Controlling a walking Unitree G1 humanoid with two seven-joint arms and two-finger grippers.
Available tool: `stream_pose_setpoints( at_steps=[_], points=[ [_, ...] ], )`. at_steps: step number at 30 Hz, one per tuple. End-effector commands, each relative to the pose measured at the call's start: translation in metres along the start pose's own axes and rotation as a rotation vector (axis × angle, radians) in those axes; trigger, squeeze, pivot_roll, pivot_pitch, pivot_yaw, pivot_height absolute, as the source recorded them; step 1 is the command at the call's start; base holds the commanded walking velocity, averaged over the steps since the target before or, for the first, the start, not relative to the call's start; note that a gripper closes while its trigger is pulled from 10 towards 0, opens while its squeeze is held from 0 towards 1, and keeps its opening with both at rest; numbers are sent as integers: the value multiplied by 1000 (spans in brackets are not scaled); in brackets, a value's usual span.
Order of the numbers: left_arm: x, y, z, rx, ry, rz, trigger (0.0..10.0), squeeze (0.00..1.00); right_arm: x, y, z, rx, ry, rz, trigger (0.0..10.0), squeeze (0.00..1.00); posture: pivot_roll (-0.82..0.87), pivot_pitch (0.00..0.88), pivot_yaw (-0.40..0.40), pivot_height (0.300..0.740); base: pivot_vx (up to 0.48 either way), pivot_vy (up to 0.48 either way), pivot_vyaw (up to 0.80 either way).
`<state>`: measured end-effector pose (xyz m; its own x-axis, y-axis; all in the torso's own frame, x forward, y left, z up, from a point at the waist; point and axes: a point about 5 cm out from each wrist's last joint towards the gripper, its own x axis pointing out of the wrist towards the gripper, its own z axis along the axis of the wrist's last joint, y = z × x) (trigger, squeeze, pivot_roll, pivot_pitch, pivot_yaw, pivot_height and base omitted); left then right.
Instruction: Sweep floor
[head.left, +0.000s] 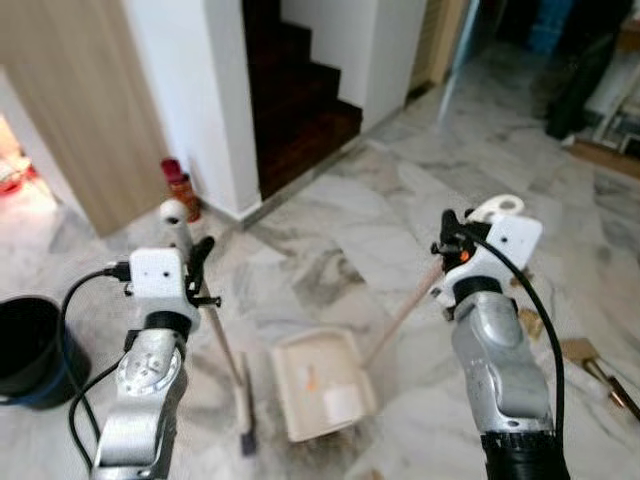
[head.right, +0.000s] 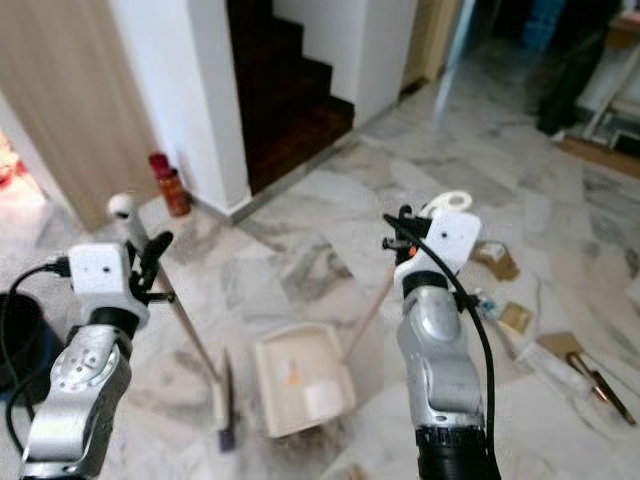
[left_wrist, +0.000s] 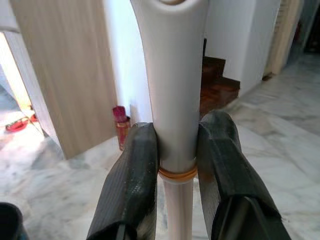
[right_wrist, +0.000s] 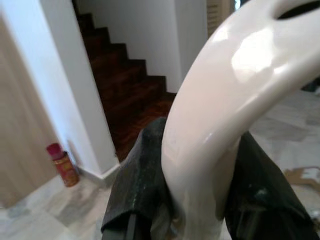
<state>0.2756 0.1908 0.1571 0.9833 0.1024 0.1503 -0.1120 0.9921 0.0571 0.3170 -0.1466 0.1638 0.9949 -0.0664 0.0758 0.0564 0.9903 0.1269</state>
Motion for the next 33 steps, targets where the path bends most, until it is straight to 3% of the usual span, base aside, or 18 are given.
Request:
stream_pose_setpoints(
  at_steps=[1, 22, 33],
  points=[
    [1, -5, 13, 7, -56, -18, 10000, 0, 2, 2, 14, 36, -58, 17, 10000, 0, -37, 56, -11, 740, 0, 450, 0],
    [-2, -10, 11, 7, -54, -40, 10000, 0, 1, 6, 13, 35, -56, 45, 10000, 0, -37, 16, -15, 740, 0, 447, 0],
    [-1, -10, 12, 13, -53, -44, 10000, 0, 2, 10, 13, 44, -50, 55, 10000, 0, -30, 43, -16, 740, 0, 446, 0]
  ],
)
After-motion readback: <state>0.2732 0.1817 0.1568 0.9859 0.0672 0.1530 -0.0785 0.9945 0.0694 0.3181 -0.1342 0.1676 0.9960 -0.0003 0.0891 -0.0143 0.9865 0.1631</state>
